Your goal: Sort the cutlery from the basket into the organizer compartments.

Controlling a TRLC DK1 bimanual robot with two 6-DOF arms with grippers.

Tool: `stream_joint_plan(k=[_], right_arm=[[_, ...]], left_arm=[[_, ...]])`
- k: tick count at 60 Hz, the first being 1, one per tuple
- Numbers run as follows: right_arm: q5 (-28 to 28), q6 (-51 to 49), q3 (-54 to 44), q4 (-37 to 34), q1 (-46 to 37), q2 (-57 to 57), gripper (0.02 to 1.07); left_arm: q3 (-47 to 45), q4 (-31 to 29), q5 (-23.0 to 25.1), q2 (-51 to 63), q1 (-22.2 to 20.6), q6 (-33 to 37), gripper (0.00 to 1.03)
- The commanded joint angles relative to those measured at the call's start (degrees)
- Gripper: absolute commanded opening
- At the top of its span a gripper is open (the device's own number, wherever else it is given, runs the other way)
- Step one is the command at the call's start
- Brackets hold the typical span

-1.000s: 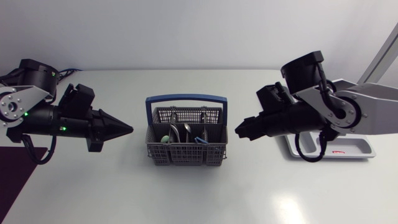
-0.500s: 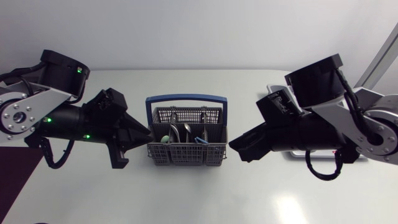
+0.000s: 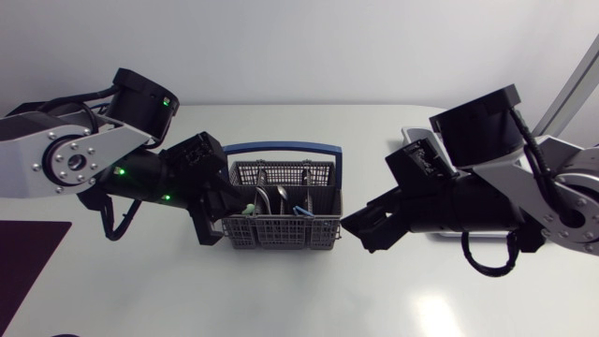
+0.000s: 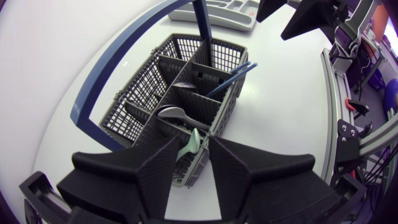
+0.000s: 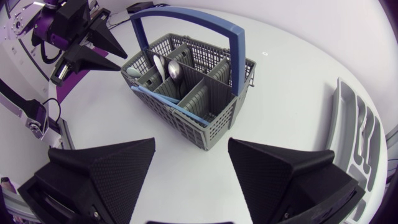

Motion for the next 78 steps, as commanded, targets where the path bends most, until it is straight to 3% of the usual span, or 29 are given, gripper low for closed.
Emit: stream_joint_plan(k=[1, 16, 44, 78], right_arm=[[0.52, -0.84, -1.81, -0.57, 0.62, -0.77, 0.88], [0.52, -0.84, -2.68, -0.31, 0.88, -1.56, 0.88], [0.52, -0.93, -3.3, -0.31, 1.23, -2.35, 0.89], [0.7, -0.84, -3.21, -0.48, 2.29, -2.53, 0.89]], left_arm=[[1.87, 0.03, -0.49, 1.38, -0.82, -0.48, 0.37], [1.95, 0.21, -4.88, 4.28, -3.55, -0.66, 0.37], [2.75, 1.7, -6.11, 6.13, -3.9, -1.62, 0.33], [1.87, 3.28, -6.11, 7.09, -3.9, -1.97, 0.06]])
